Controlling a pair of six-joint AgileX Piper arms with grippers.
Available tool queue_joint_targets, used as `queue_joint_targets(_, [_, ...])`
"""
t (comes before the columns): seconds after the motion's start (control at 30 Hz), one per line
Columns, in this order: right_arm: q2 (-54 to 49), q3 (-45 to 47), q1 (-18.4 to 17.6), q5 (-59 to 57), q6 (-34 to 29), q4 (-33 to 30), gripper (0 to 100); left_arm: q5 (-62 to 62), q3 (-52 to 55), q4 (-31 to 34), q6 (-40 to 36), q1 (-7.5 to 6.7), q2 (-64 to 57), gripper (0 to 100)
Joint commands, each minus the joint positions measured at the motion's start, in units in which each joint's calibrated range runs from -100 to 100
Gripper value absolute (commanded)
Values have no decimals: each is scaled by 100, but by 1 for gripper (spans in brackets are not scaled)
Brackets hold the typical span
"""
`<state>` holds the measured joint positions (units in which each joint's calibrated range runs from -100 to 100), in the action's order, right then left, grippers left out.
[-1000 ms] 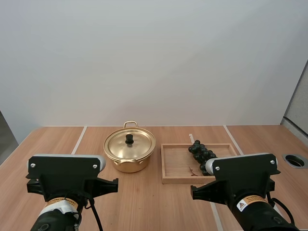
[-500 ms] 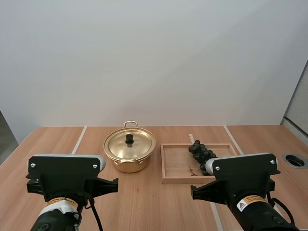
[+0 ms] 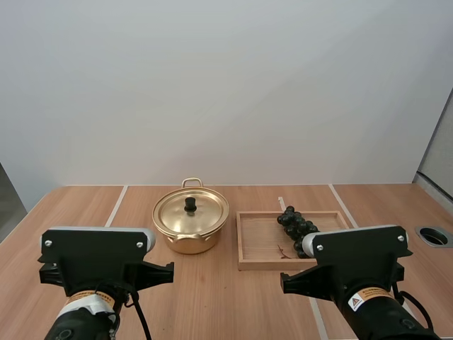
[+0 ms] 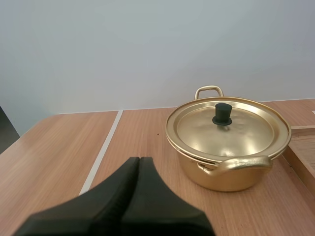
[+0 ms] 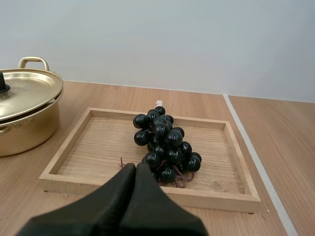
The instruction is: Open the pot, put the grape inside, and close it
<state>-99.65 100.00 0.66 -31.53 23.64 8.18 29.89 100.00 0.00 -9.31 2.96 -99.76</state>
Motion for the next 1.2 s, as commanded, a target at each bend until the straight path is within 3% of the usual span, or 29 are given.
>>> queue_joint_targets(0.0, [-35, 0, -3, -3, -14, -45, 0, -51, 0, -42, -16, 14, -24, 0])
queue_joint_targets(0.5, [-35, 0, -3, -3, -14, 55, 0, -51, 0, -42, -16, 14, -24, 0])
queue_joint_targets(0.73, [-35, 0, -3, 745, -14, 51, 0, -517, -109, 0, -16, 14, -24, 0])
queue_joint_targets(0.93, [202, -940, -3, 337, -14, 108, 0, -425, -1006, -178, -16, 14, 9, 0])
queue_joint_targets(1.17, [1490, -2477, -3, -752, -14, 137, 0, 723, -2312, -319, -16, 14, 1011, 0])
